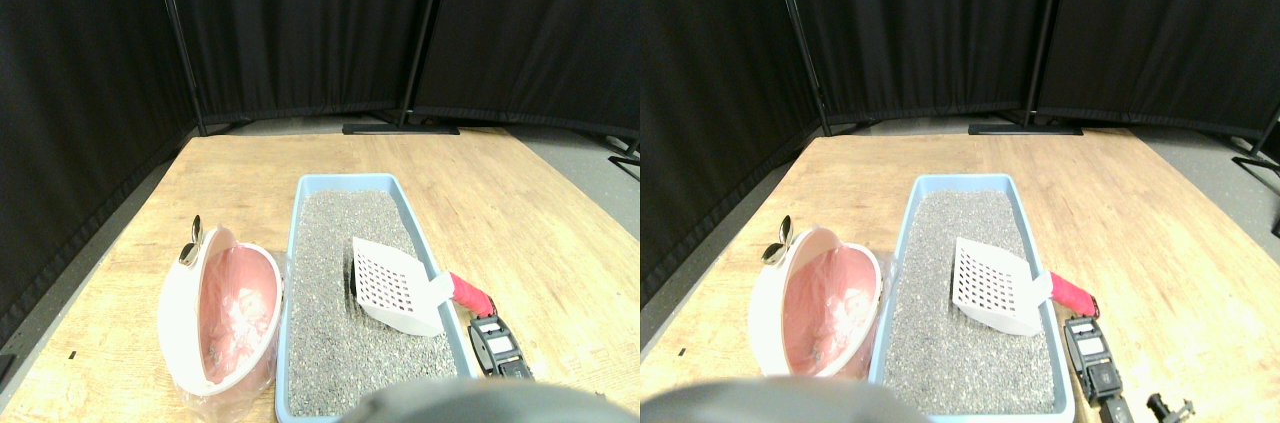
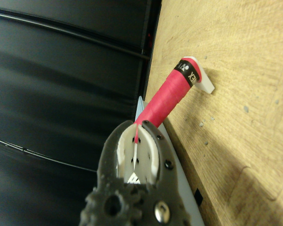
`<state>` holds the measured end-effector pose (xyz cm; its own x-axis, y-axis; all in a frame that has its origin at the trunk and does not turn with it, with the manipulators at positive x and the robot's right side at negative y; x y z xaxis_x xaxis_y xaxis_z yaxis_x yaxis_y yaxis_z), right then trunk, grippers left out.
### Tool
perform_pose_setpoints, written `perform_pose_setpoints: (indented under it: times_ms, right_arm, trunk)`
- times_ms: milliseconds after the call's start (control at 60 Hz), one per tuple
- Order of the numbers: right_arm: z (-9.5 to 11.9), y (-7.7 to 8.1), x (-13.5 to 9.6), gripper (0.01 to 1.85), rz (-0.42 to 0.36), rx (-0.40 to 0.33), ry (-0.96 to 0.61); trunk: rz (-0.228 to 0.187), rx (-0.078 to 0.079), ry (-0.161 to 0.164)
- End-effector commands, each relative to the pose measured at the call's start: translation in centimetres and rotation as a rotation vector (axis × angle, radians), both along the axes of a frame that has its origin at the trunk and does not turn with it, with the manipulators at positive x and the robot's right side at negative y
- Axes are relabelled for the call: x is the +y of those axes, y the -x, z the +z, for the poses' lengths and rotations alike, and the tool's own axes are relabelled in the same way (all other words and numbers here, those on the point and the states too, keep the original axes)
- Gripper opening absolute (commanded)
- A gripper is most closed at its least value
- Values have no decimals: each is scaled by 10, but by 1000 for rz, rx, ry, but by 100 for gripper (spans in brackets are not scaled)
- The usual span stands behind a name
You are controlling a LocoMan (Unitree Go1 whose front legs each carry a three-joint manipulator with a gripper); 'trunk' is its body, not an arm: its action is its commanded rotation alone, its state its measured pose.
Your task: Scoop (unimanual)
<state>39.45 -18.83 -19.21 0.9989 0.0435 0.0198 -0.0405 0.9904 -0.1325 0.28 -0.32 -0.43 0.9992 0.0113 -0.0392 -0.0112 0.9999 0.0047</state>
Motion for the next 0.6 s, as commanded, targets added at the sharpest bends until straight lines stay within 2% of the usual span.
perform_pose_setpoints:
  times_ms: [17, 283, 400, 467, 483, 550, 583, 600]
  right_arm:
    - [8, 0, 0, 42, -4, -38, 8]
    - [9, 0, -1, 39, 34, -103, -36]
    - [12, -1, -2, 51, 62, -141, -114]
    - [13, -2, -3, 58, 61, -135, -146]
    - [13, -3, -3, 65, 71, -143, -188]
    - [13, -3, -3, 65, 71, -143, -188]
    - [14, -4, -4, 71, 65, -136, -223]
    - [16, -6, -5, 82, 66, -130, -268]
  trunk:
    - [6, -1, 4]
    - [3, -16, 14]
    - [3, -15, 18]
    - [4, -14, 20]
    - [3, -14, 20]
    - [3, -14, 20]
    - [3, -14, 20]
    - [1, -14, 21]
